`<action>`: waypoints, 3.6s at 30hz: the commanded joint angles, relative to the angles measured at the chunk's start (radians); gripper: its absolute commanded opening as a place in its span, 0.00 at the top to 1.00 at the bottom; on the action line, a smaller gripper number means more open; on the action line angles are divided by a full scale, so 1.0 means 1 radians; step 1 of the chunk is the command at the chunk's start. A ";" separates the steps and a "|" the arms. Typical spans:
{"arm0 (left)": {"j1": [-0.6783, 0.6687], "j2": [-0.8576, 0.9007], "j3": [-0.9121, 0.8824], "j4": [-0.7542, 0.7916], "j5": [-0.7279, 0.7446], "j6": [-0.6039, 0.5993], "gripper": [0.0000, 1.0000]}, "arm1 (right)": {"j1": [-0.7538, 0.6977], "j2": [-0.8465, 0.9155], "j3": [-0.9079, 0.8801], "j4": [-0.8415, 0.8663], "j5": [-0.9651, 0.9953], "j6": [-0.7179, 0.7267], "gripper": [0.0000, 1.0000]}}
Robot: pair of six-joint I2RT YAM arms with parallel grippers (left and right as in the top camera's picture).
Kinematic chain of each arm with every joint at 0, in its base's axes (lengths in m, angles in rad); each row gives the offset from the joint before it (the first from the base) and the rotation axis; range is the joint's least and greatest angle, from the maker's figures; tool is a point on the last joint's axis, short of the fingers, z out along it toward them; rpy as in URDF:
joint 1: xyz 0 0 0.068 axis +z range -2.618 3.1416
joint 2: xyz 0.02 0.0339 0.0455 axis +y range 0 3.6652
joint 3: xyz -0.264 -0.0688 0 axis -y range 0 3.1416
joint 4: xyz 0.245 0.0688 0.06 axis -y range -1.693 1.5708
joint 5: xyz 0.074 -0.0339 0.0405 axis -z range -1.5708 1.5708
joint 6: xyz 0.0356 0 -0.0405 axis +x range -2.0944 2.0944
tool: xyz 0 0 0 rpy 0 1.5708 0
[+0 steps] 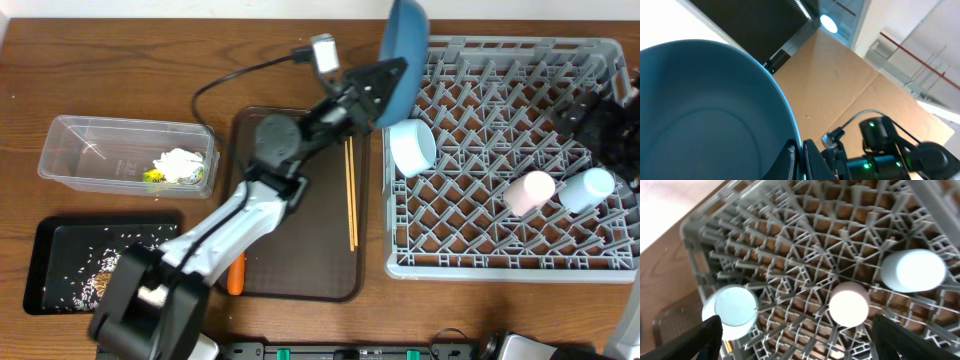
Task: Sort waste into correct bins and load items into the dishwasher rack
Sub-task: 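Carry the blue plate with the left gripper to the rack, then set the plate upright in the rack and open the left gripper, then grasp the orange carrot with the left gripper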
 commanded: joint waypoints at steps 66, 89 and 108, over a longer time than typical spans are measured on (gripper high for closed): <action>-0.090 0.439 0.291 -0.126 -0.214 -0.293 0.40 | -0.115 -0.013 0.002 -0.034 0.040 0.045 0.12; 0.068 0.438 0.291 -0.325 0.035 0.002 0.02 | -0.115 -0.013 0.002 -0.041 0.040 0.030 0.12; 0.289 -0.037 0.291 -1.526 -0.205 0.645 0.02 | -0.082 -0.013 0.002 0.013 -0.286 -0.117 0.07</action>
